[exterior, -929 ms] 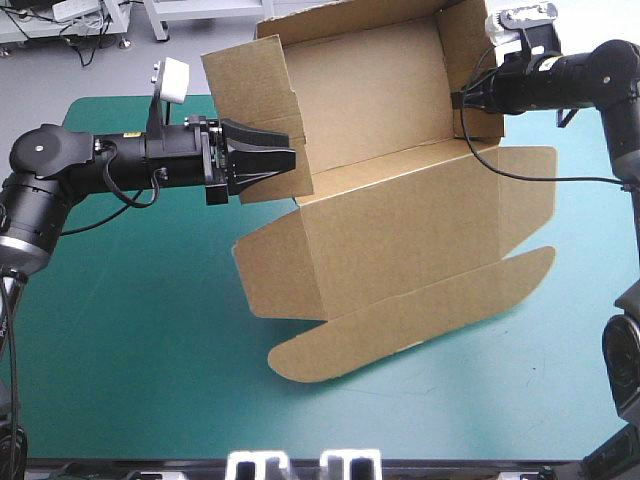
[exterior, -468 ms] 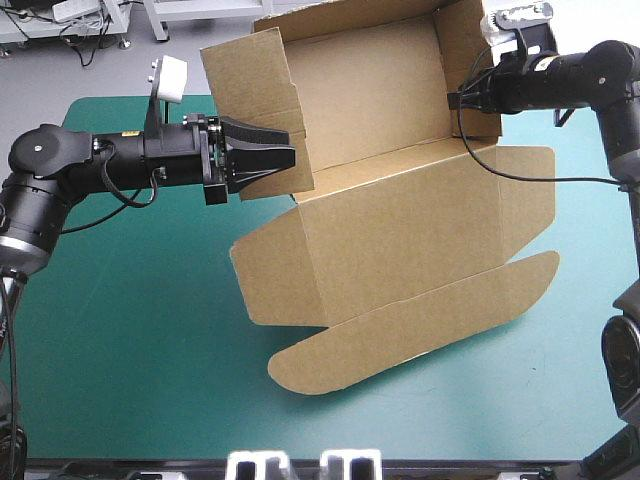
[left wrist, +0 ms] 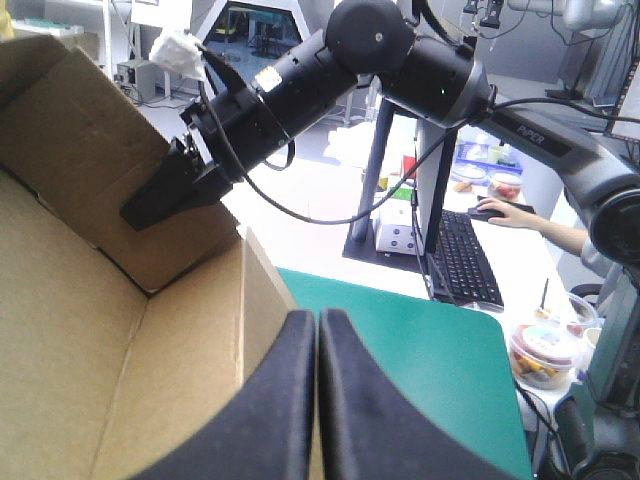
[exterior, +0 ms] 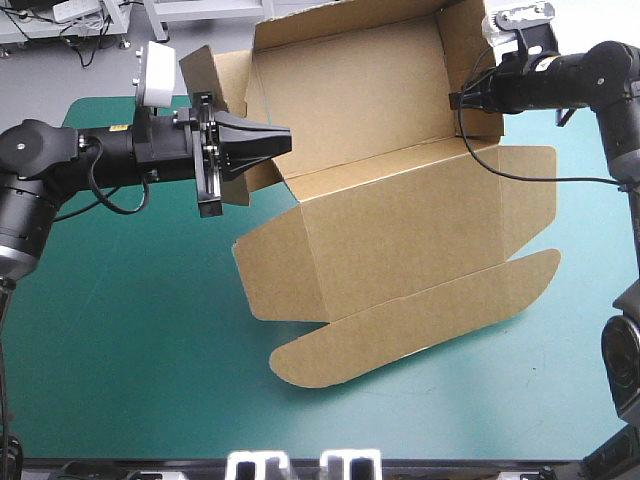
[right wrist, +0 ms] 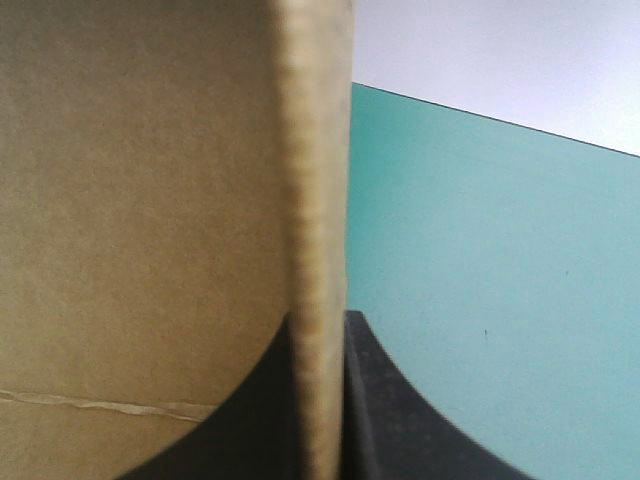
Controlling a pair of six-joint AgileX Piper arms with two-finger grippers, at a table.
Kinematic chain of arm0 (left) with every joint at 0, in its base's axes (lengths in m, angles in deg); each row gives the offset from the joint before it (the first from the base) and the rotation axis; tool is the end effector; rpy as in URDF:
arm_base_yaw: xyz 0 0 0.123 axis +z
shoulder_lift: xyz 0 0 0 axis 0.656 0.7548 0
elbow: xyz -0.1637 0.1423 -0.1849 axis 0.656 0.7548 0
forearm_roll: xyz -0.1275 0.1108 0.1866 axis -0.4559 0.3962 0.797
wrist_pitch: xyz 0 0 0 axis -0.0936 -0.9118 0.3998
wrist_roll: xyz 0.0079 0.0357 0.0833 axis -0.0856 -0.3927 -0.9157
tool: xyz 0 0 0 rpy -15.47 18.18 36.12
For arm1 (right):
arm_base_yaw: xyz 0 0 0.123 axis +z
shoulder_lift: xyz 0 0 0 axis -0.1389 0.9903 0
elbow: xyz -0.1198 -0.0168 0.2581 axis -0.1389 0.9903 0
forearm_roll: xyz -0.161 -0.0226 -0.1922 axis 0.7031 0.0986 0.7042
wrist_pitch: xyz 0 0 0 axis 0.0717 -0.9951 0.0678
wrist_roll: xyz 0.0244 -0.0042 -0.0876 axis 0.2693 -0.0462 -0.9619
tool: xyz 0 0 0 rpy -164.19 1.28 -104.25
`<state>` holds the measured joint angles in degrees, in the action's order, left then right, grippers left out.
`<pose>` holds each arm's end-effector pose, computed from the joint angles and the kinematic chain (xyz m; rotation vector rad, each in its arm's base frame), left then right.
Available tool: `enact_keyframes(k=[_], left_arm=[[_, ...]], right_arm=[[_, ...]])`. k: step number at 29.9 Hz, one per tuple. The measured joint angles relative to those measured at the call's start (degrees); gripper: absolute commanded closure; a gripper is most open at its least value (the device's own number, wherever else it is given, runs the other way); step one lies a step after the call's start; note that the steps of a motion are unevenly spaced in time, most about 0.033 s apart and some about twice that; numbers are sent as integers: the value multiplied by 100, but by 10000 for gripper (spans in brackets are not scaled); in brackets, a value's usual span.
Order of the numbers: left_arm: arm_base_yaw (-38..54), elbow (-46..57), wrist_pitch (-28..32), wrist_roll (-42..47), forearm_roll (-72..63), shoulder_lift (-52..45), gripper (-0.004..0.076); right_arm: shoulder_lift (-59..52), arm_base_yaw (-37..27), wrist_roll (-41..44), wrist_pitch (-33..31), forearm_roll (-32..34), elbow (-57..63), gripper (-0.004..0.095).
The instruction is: Fold the box
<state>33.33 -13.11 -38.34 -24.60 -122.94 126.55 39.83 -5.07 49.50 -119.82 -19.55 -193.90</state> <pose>0.2378 -0.1176 0.4830 1.0250 1.4082 -1.0727 0.3673 0.0519 0.4482 -0.4103 2.1661 0.3652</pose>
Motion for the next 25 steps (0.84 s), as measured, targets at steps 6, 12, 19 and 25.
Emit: enact_keyframes(k=[6, 12, 19, 25], left_arm=[[0, -713, 238, 252, 936, -170, 733], [0, -1242, 1163, 1111, 2331, -315, 733], [0, -1331, 2171, 2771, 4769, -432, 733], [0, -1331, 2360, 4155, 6881, -432, 733]], right_arm=[[0, 0, 0, 0, 139, 0, 925], [0, 0, 21, 0, 221, 0, 925], [0, 0, 35, -5, 239, 0, 925], [0, 0, 39, -5, 256, 0, 925]])
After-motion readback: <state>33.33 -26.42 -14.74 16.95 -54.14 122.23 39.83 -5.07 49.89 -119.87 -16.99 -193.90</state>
